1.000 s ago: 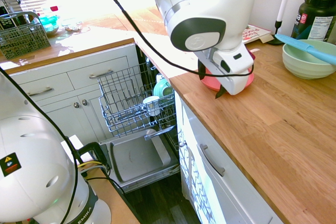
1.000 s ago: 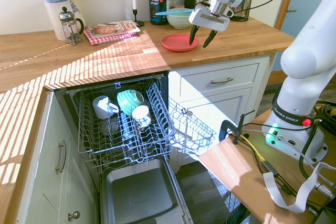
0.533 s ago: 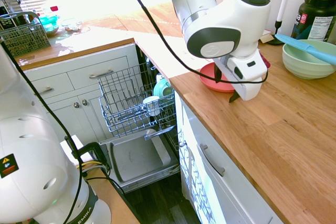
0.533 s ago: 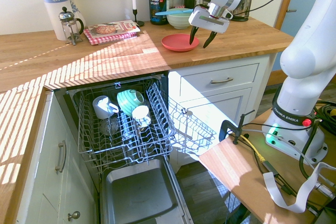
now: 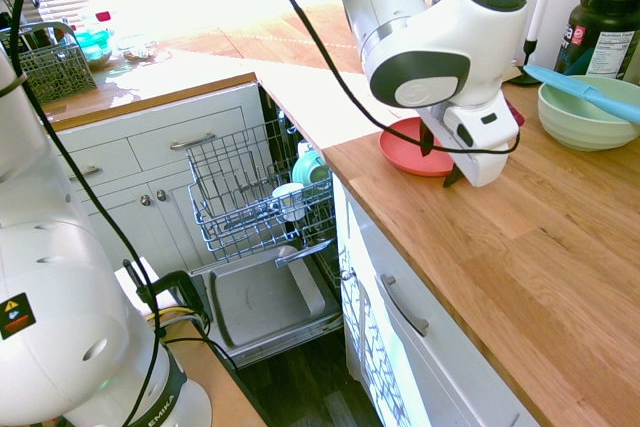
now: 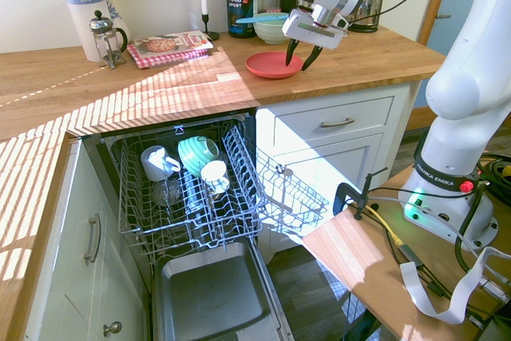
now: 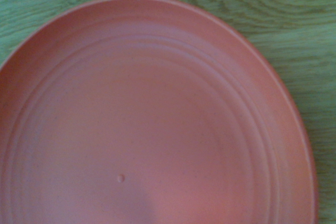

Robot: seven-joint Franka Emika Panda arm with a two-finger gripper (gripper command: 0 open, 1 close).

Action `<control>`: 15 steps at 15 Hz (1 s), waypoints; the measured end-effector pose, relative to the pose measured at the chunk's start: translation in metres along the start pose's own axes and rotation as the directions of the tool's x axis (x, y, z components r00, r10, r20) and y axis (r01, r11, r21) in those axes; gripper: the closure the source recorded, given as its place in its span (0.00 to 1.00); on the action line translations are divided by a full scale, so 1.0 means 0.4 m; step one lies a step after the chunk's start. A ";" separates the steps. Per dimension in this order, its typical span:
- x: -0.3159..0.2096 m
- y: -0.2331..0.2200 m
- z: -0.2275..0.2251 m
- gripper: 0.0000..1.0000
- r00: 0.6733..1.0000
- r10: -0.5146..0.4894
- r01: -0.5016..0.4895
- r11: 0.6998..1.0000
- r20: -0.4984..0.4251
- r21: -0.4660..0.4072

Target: Put the plate in the dishwasher

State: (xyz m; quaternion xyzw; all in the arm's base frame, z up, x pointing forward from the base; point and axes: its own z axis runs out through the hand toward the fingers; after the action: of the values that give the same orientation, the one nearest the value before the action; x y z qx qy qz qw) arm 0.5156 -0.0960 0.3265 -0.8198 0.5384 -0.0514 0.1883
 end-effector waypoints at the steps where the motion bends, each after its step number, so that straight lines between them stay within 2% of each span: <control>1: 0.000 -0.001 0.003 1.00 1.000 -0.002 0.002 1.000 0.004 0.004; 11: 0.004 0.003 0.022 1.00 1.000 0.002 -0.002 1.000 0.020 0.014; 15: -0.015 -0.022 0.021 1.00 0.999 -0.046 0.046 0.999 0.012 0.005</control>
State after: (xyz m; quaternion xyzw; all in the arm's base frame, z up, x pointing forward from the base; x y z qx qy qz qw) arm 0.5233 -0.0854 0.3226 -0.8317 0.5183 -0.0518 0.1921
